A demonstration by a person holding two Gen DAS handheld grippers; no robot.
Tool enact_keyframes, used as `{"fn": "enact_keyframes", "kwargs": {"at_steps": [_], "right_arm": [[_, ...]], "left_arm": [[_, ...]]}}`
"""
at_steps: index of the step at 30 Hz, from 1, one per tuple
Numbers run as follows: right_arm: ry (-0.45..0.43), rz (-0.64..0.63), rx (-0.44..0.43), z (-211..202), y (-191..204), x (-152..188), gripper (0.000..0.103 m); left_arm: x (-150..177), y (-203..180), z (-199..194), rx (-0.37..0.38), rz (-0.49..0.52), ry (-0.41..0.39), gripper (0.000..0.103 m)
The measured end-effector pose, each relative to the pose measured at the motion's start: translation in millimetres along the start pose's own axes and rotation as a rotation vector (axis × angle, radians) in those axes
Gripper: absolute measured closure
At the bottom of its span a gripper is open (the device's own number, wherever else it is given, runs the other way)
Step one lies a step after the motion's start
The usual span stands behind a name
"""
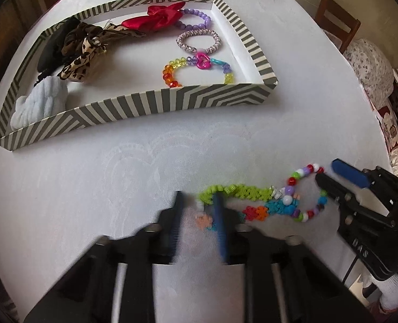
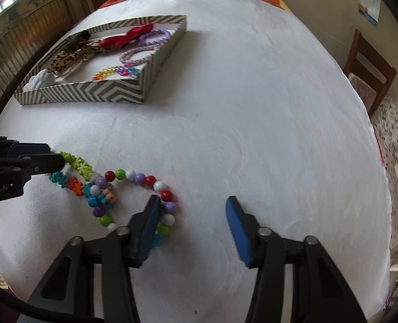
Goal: Organize jewelry
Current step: 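Move both open tools to the multicolour and green bead bracelets, then grasp the green flower-bead bracelet with the left tool while the right tool grasps the multicolour bead bracelet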
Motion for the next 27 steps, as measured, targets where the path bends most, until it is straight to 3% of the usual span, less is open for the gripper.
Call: {"fn": "enact_keyframes", "kwargs": {"at_steps": [1, 2, 9, 14, 27], "right_arm": [[-0.005, -0.003, -0.006, 0.2, 1.3, -1.2, 0.088], [-0.004, 0.003, -0.024, 0.1, 2.9, -2.4, 0.093], [-0.067, 0.068, -0.186, -30.4, 18.3, -24.1, 0.093], [-0.134, 0.070, -0.257, -63.4, 31.8, -46.6, 0.093], [-0.238, 0.024, -0.295, -112.3, 44.6, -85.9, 0.093]], "left_arm": [[-0.1, 0.0, -0.4, 0.011, -0.005, 0.001, 0.099], [0.7, 0.6, -0.8, 0.020, -0.012, 0.004, 0.099], [-3.0, 14.0, -29.4, 0.040, -0.052, -0.056, 0.099], [-8.9, 18.8, -56.8, 0.052, -0.064, -0.112, 0.099], [-39.7, 62.7, -141.3, 0.012, -0.112, -0.270, 0.099]]}}
Point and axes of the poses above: each gripper's, at about its wrist camera, not at the fingertips, and z roughly the way its jaws point, y to its left, x to its underside, the point moved 10 cm from there along z, roughly the way its jaws point, and after that the axes turned 2 degrees about x, right-handed, at the moved point
